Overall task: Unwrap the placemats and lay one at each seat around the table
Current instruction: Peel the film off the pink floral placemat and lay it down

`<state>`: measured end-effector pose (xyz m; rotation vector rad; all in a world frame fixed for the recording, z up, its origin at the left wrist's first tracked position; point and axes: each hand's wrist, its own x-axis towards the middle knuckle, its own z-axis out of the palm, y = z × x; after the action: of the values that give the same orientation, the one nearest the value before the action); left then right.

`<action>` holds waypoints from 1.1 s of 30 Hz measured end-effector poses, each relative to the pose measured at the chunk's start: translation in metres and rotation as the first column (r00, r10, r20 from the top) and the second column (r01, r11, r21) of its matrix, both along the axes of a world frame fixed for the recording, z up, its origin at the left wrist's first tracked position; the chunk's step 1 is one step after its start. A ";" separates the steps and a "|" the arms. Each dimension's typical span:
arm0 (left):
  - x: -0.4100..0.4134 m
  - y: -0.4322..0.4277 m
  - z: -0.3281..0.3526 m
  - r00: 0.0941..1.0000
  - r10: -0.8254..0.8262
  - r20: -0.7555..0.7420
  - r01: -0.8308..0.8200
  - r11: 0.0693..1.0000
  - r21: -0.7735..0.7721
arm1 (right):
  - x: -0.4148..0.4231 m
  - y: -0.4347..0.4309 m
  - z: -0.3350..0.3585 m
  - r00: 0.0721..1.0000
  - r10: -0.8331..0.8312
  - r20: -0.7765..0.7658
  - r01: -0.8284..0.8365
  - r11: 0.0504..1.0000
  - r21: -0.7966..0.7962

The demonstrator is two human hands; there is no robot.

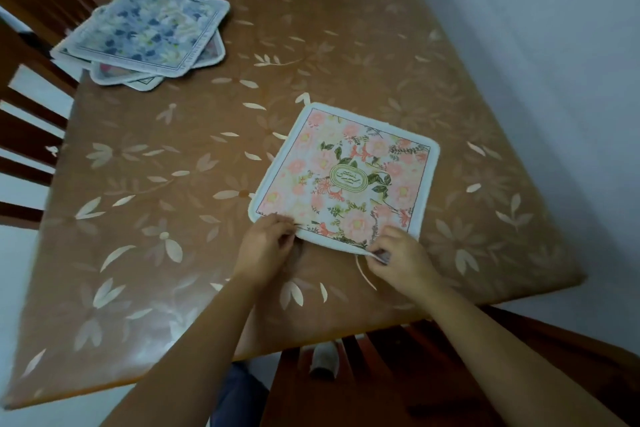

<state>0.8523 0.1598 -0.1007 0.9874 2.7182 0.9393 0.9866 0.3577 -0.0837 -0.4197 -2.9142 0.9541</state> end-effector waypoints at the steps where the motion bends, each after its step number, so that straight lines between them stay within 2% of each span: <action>1: -0.003 0.002 0.001 1.000 0.003 -0.009 -0.004 1.000 -0.009 | -0.004 -0.005 -0.001 1.000 -0.018 -0.002 0.018 0.999 -0.028; 7: 0.011 0.006 0.006 0.981 -0.168 -0.101 0.172 0.984 0.036 | -0.031 -0.049 -0.006 0.994 -0.109 -0.017 0.105 0.982 -0.156; 12: 0.019 0.014 0.002 0.981 -0.188 -0.057 0.192 0.978 0.084 | -0.039 -0.063 -0.006 0.994 -0.110 0.006 0.109 0.973 -0.203; 16: 0.018 0.007 -0.004 0.987 -0.140 0.073 0.130 0.982 0.135 | -0.027 -0.046 -0.004 0.999 0.014 0.034 -0.006 0.973 -0.232; 21: 0.016 -0.007 -0.006 0.994 -0.029 0.104 0.009 0.982 0.191 | -0.019 -0.036 0.001 0.994 0.108 0.007 -0.103 0.961 -0.257; 25: 0.005 -0.033 -0.004 0.982 0.112 0.153 -0.138 0.977 0.165 | -0.026 -0.037 -0.001 0.974 0.223 0.026 -0.216 0.961 -0.173; 31: -0.017 -0.068 -0.002 0.911 0.285 0.298 -0.341 0.927 0.156 | -0.040 -0.024 -0.003 0.983 0.180 -0.038 -0.183 0.979 -0.091; 33: -0.019 -0.073 0.000 0.906 0.308 0.289 -0.359 0.923 0.140 | -0.042 -0.020 -0.003 0.985 0.162 -0.064 -0.168 0.980 -0.105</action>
<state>0.8332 0.0870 -0.1005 0.3761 2.6482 1.3033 0.9450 0.3376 -0.0867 -0.1540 -2.8916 1.1322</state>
